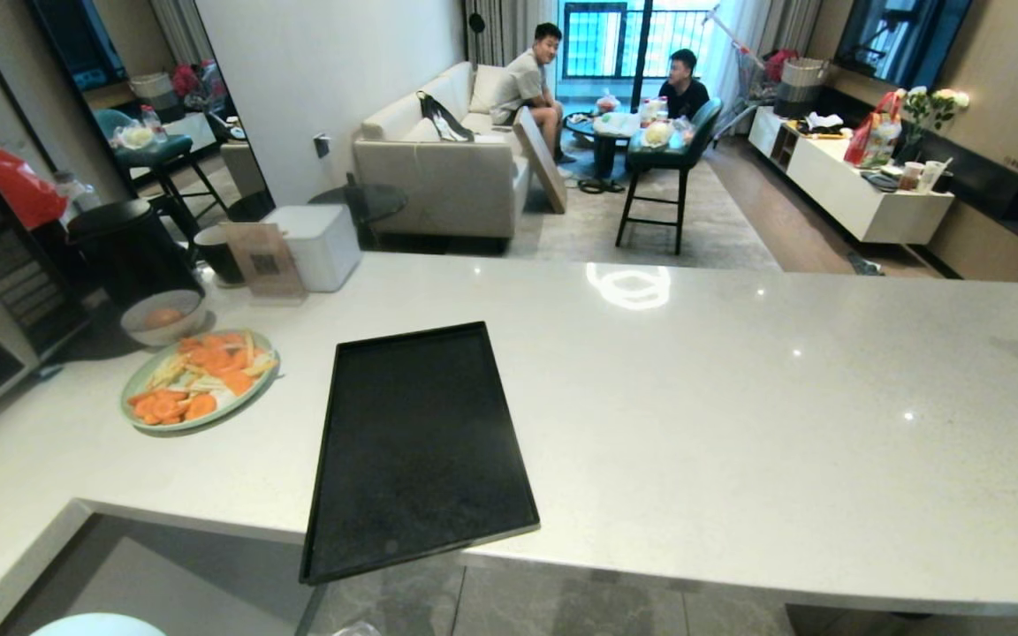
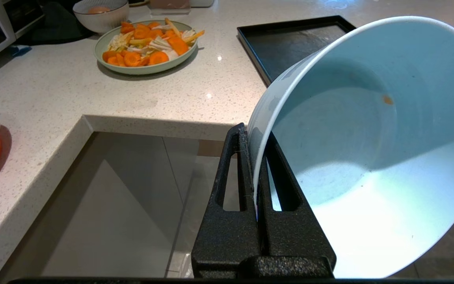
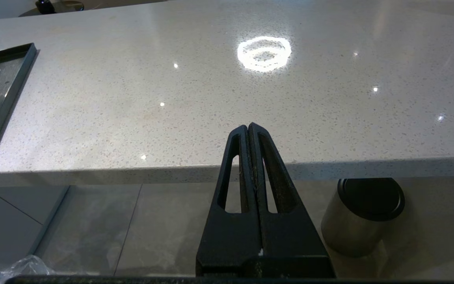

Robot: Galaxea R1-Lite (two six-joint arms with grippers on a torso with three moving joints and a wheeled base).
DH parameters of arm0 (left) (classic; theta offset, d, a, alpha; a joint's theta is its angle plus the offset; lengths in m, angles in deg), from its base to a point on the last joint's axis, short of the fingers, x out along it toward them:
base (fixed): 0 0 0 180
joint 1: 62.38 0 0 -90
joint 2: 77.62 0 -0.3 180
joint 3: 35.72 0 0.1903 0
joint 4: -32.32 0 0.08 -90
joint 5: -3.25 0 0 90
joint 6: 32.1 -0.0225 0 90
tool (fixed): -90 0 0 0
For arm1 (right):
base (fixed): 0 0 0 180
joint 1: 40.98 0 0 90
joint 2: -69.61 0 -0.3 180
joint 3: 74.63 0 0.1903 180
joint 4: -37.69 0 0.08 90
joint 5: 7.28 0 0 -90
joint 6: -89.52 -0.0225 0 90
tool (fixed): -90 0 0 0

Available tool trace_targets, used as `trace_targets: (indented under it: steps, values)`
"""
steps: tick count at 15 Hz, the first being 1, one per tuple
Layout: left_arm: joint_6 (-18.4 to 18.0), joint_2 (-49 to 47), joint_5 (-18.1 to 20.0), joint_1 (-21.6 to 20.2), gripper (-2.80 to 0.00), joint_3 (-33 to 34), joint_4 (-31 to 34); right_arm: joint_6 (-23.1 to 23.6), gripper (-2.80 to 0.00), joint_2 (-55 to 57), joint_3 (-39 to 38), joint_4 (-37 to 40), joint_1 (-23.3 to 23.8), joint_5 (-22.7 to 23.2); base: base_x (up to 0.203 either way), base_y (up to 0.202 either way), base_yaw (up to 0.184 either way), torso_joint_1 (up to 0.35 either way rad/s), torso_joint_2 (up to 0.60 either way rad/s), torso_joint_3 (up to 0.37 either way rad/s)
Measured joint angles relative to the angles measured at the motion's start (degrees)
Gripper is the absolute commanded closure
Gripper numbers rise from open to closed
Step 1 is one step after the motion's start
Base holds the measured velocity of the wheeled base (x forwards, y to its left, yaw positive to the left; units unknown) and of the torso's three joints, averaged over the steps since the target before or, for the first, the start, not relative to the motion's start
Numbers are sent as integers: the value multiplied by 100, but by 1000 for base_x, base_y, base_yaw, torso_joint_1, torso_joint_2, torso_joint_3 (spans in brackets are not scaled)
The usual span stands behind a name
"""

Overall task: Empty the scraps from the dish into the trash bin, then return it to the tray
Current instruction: Put the bowl back to the table

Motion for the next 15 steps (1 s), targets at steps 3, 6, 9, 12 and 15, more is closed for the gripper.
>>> trace_targets:
  steps: [3, 6, 9, 12, 15]
  values:
    - [0, 0, 2, -2, 0, 0, -2, 0, 0, 0, 0, -2, 0, 2, 0, 0, 0, 0, 0, 0]
    - [0, 0, 0, -2, 0, 0, 0, 0, 0, 0, 0, -2, 0, 0, 0, 0, 0, 0, 0, 0]
    - [4, 0, -4, 0, 0, 0, -2, 0, 0, 0, 0, 0, 0, 0, 0, 0, 0, 0, 0, 0]
    - [38, 0, -6, -2, 0, 0, -2, 2, 0, 0, 0, 2, 0, 0, 0, 0, 0, 0, 0, 0]
    - [41, 0, -8, -2, 0, 0, -5, 0, 0, 0, 0, 0, 0, 2, 0, 0, 0, 0, 0, 0]
